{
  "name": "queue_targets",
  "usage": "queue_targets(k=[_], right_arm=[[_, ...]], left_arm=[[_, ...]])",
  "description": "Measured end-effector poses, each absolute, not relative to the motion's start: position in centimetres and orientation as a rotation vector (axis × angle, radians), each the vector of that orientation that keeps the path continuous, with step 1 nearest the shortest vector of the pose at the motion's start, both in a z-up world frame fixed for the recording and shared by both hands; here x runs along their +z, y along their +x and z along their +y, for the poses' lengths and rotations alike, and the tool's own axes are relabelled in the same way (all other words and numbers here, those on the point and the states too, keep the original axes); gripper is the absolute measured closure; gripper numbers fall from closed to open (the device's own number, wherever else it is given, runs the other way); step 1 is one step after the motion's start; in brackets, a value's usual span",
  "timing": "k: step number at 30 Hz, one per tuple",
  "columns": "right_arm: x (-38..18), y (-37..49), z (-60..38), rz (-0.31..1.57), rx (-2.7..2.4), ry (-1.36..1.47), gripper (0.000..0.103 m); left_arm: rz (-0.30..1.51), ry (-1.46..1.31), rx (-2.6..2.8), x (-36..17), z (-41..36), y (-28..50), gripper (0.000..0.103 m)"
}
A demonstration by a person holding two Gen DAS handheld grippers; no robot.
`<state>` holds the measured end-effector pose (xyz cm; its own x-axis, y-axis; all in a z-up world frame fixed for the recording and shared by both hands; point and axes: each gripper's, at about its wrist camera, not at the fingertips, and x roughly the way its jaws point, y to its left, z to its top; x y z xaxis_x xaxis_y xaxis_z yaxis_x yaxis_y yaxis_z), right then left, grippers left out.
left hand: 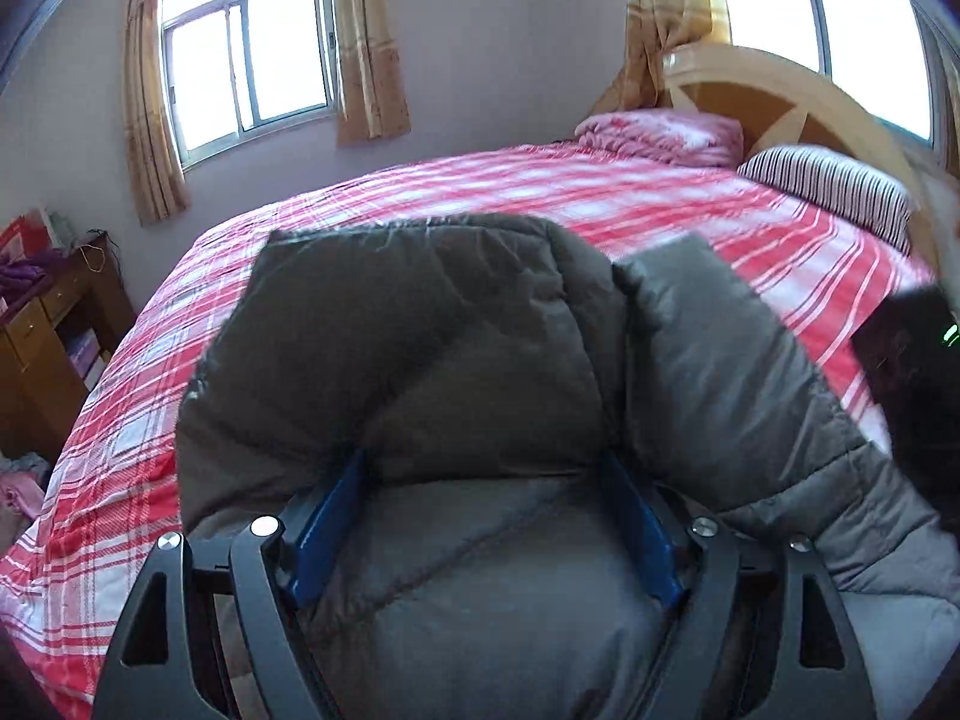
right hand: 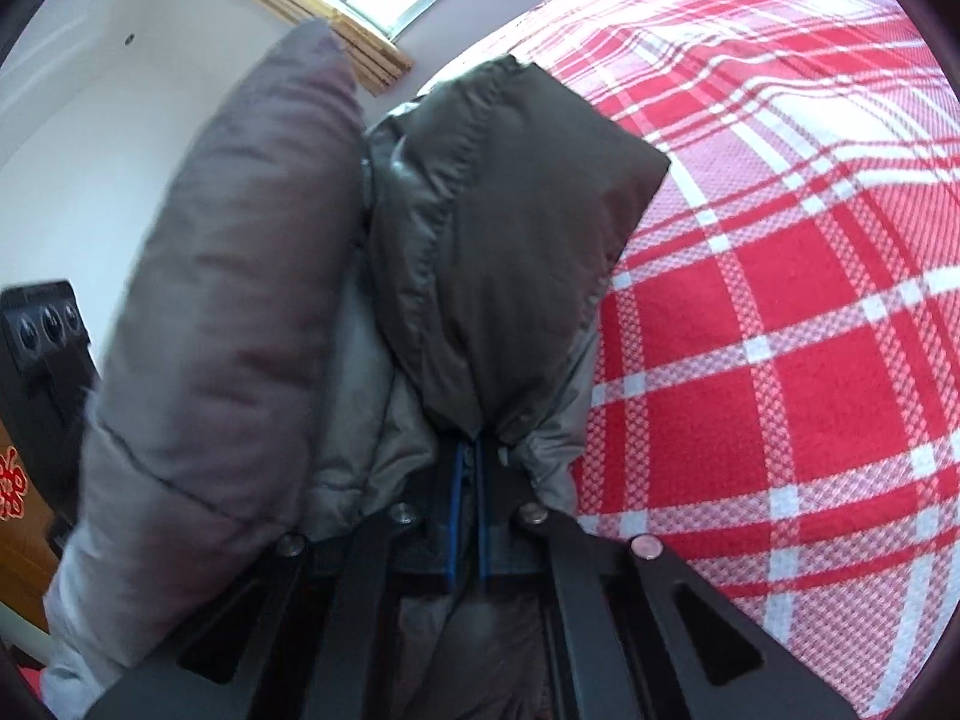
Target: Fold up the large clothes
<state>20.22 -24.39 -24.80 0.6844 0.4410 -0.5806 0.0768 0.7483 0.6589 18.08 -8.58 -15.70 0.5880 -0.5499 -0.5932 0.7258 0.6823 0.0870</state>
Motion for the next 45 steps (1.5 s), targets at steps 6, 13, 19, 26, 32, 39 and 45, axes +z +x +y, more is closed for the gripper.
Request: queue_targets(k=[6,13,19,26,32,39,45], right_arm=[[-22.3,19.5,-25.0,0.833,0.17,0.566,0.096],[-15.0,17.2,-27.8,0.63,0.144,0.566,0.024],[-16.5,22.6,-25.0,0.75,0.13,0.434,0.077],[-21.1,24.1,-25.8,0.85,0.057,0.442,0.08],[-21.9,23.2,-24.5,0.835,0.002,0.433,0.08],[-22.2,22.3,-24.7,0.808,0.014,0.457,0.081],[-22.4,22.0,-24.7,0.783,0.01,0.472,0.082]], left_arm=[[0.596,0.408,-0.725,-16.8,-9.8,19.0,0.021],[0.594,0.429,-0.711,-17.0,-10.5,18.9,0.021],[0.591,0.439,-0.696,-17.2,-11.3,18.6,0.021],[0.596,0.443,-0.683,-17.6,-11.9,18.7,0.021],[0.598,0.443,-0.655,-17.5,-12.3,18.7,0.021],[0.672,0.276,-0.64,-14.6,-8.4,19.2,0.021],[0.652,0.121,-0.508,-11.0,-5.0,23.4,0.021]])
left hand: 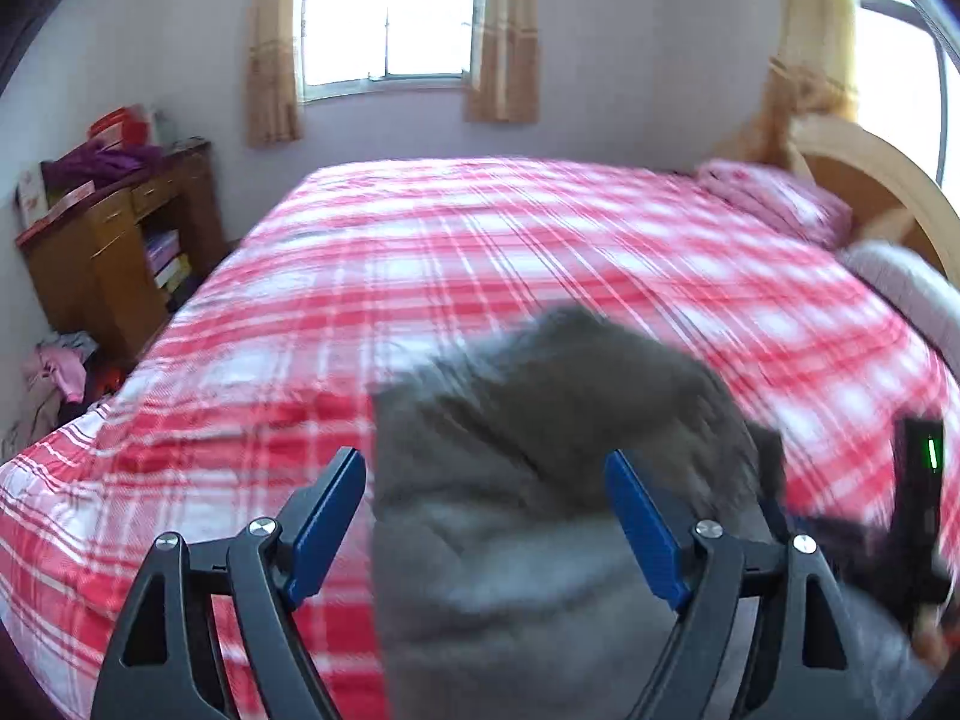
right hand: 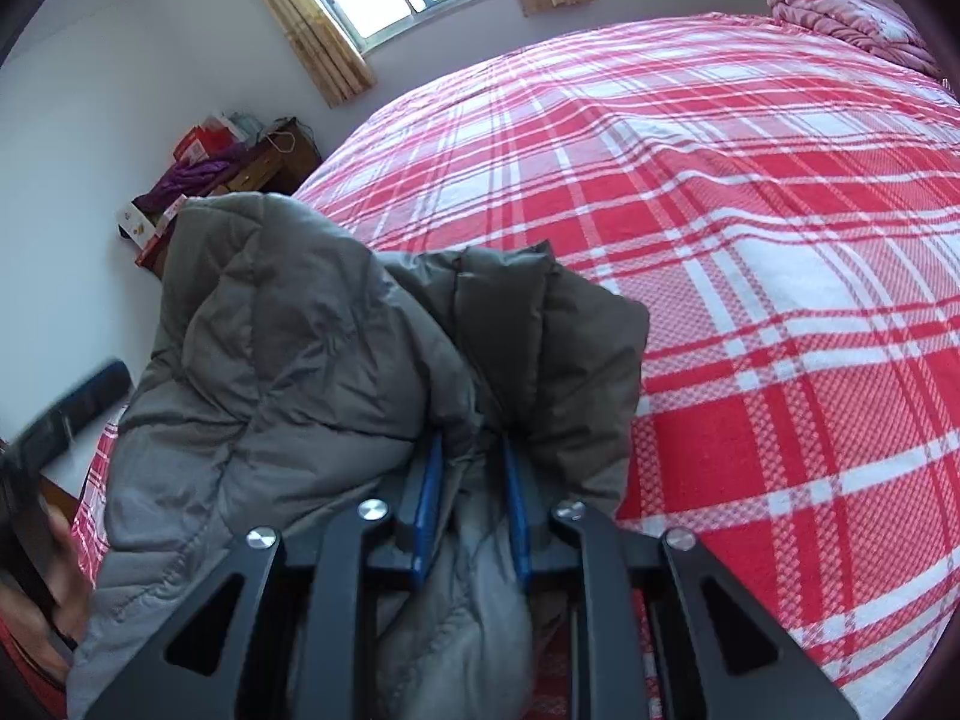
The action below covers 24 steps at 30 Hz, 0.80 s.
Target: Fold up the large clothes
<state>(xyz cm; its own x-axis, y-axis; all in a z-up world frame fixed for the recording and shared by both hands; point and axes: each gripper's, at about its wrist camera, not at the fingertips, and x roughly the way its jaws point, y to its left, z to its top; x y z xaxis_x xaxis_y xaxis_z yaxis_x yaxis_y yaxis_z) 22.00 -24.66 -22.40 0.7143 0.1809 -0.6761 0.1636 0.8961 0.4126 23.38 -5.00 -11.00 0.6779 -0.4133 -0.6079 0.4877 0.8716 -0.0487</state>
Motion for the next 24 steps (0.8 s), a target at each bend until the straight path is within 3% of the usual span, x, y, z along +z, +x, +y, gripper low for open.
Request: queue_targets(k=[6,16,24], right_arm=[[-22.3,21.5,-24.3,0.767,-0.005,0.47,0.082],[-22.6,21.7,-24.2,0.749,-0.003,0.47,0.082],[-22.5,21.9,-24.5,0.761,0.01,0.487,0.082]], left_arm=[[0.777,0.203,-0.479,-13.8,-9.3,29.6,0.021],[0.836,0.179,-0.418,-18.6,-10.0,30.9,0.015],[0.891,0.228,-0.428,-16.5,-8.7,29.8,0.013]])
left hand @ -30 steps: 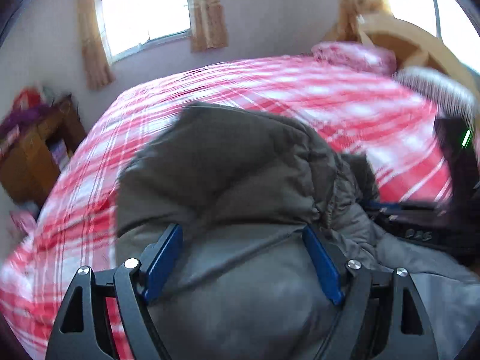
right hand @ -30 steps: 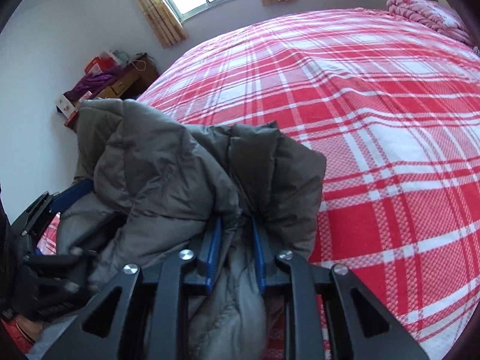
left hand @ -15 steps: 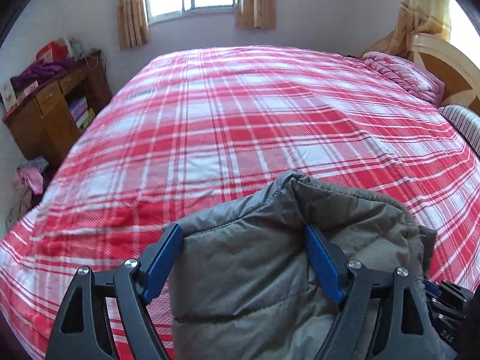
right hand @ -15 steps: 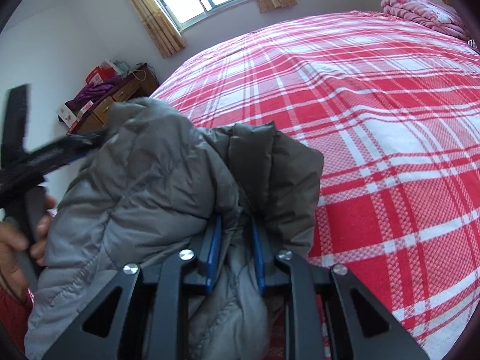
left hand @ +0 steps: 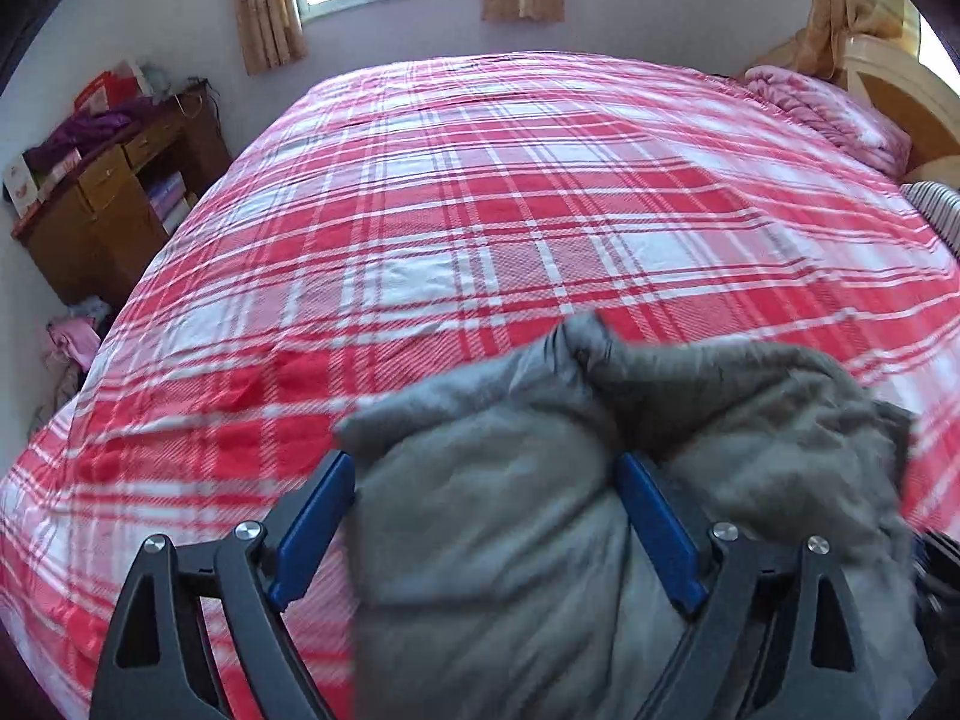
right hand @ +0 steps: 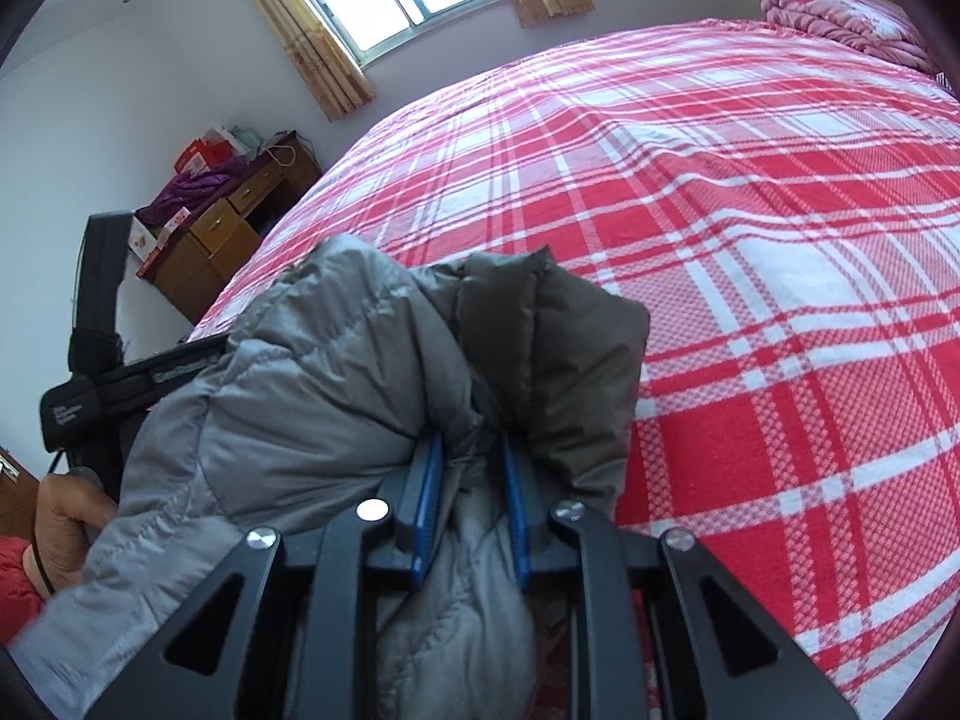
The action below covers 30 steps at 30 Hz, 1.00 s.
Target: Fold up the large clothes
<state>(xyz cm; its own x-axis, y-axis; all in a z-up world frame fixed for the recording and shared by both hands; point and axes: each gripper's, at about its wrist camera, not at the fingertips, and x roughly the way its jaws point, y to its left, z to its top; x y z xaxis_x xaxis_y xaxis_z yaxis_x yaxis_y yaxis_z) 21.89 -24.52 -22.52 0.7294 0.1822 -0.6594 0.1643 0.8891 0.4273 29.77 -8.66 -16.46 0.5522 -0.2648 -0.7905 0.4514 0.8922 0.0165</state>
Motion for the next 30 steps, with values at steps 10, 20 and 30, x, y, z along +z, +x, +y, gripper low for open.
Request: queue_targets(k=[10,20,30], right_arm=[[-17.9,16.8,-28.6,0.736,0.079,0.653,0.017],[-22.0,20.3,-26.1,0.862,0.149,0.719,0.005],[-22.6,21.6,-23.8,0.83,0.205,0.569,0.005]], left_arm=[[0.93,-0.029,-0.536,-14.4,3.1,23.9,0.013],[1.074,-0.255,-0.717,-19.5,0.1,24.5,0.011],[1.051,-0.2,-0.731,-20.0,-2.0,24.3,0.01]])
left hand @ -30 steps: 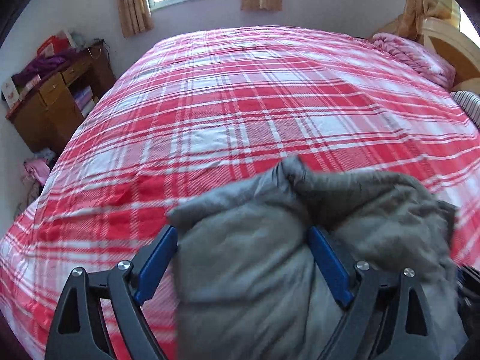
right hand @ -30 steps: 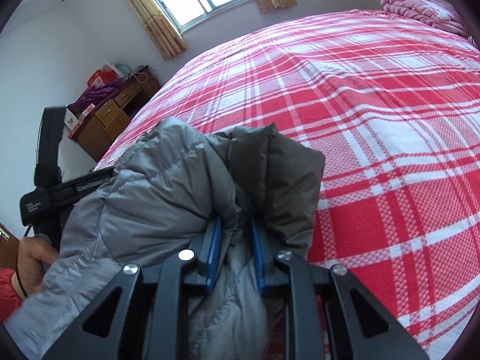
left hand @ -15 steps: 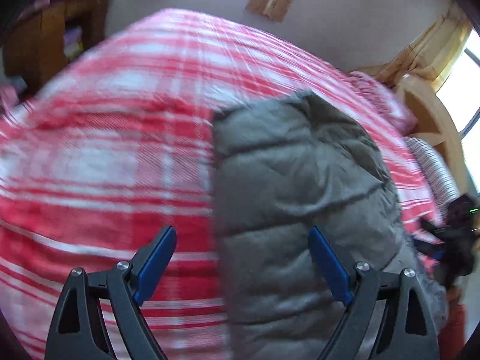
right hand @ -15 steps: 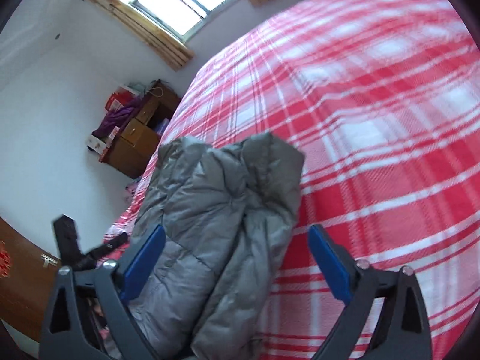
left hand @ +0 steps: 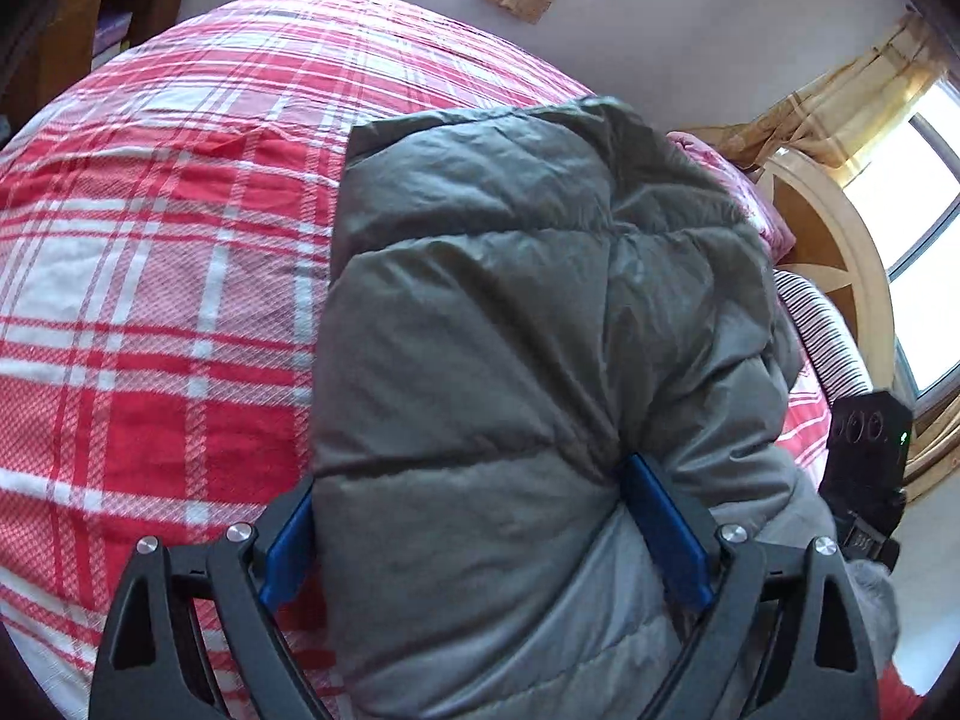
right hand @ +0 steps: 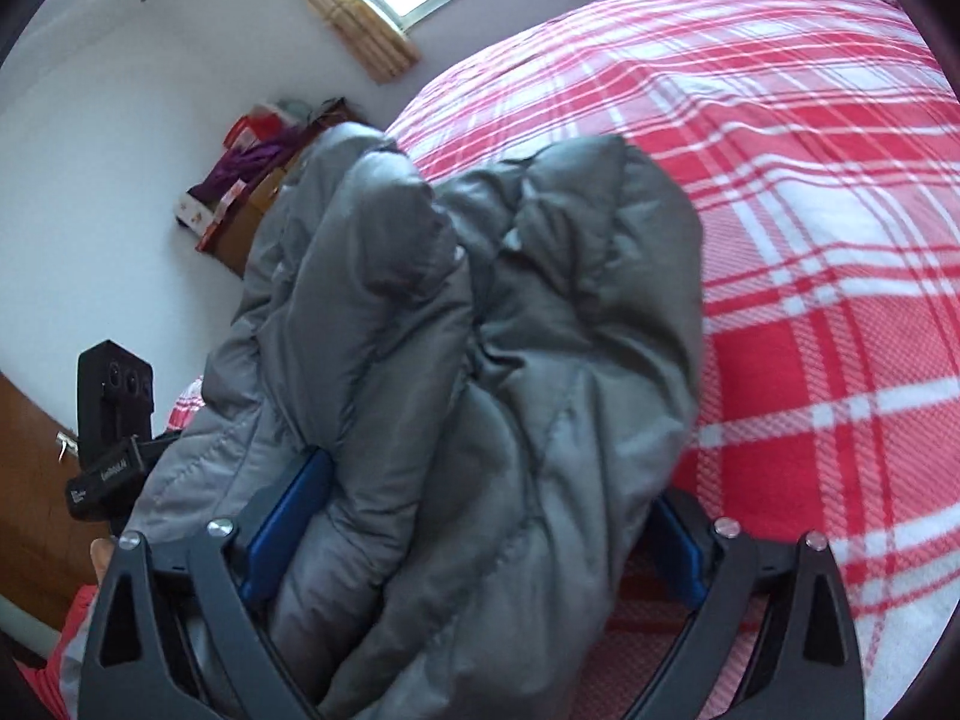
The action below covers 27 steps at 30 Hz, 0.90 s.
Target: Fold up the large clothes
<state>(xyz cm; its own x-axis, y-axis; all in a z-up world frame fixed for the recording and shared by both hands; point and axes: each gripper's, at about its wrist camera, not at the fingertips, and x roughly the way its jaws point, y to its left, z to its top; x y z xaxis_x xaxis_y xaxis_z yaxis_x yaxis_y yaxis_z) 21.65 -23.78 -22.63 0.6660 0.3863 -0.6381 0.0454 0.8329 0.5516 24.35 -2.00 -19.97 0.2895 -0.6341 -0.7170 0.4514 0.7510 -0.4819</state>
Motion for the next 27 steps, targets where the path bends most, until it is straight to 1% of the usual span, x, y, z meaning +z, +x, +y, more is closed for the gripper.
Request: queue_targets(k=[4,5,6,7,8,9,11,13,17,20,24,27], right_arm=[[-22.8,23.6,-22.5,0.83,0.199,0.537,0.005],[-22.8,24.0,-22.1,0.83,0.195,0.516,0.005],[-22.8,24.3,-21.8,0.834,0.194,0.502,0.005],[-22.8,24.3,-21.6,0.84,0.195,0.49,0.009],[-22.8,24.2,-21.5,0.847,0.202,0.482,0.019],[-22.7,23.9,-21.5,0.857,0.224,0.483,0.024],[-22.6,23.2,-21.3,0.871,0.255,0.511,0.04],[-22.9,22.4,-21.2,0.879,0.297,0.564,0.047],[-23.7,20.5,-20.8,0.855,0.323,0.613,0.048],[-24.1,20.5,-21.1,0.842,0.31,0.637,0.048],[-24.3,19.8,-21.6,0.839,0.287,0.64,0.047],[-23.9,19.3,-20.8,0.852,0.276,0.627,0.053]], left_arm=[[1.041,-0.187,-0.696,-19.9,-2.6,24.2,0.01],[1.034,-0.175,-0.69,-19.9,-2.8,24.0,0.012],[1.025,-0.161,-0.687,-19.7,-3.0,23.8,0.016],[1.015,-0.148,-0.688,-19.4,-3.2,23.5,0.019],[1.005,-0.132,-0.688,-19.3,-3.1,23.1,0.023],[0.996,-0.114,-0.687,-19.0,-3.4,22.6,0.025],[0.987,-0.081,-0.679,-18.6,-3.8,21.8,0.027],[0.984,-0.057,-0.67,-18.3,-3.9,20.9,0.027],[0.99,-0.047,-0.646,-18.8,-3.7,20.5,0.027],[1.015,-0.06,-0.621,-19.0,-3.7,21.1,0.025],[0.994,-0.044,-0.584,-18.7,-4.1,20.4,0.026],[0.98,-0.02,-0.566,-18.2,-4.0,18.9,0.029]])
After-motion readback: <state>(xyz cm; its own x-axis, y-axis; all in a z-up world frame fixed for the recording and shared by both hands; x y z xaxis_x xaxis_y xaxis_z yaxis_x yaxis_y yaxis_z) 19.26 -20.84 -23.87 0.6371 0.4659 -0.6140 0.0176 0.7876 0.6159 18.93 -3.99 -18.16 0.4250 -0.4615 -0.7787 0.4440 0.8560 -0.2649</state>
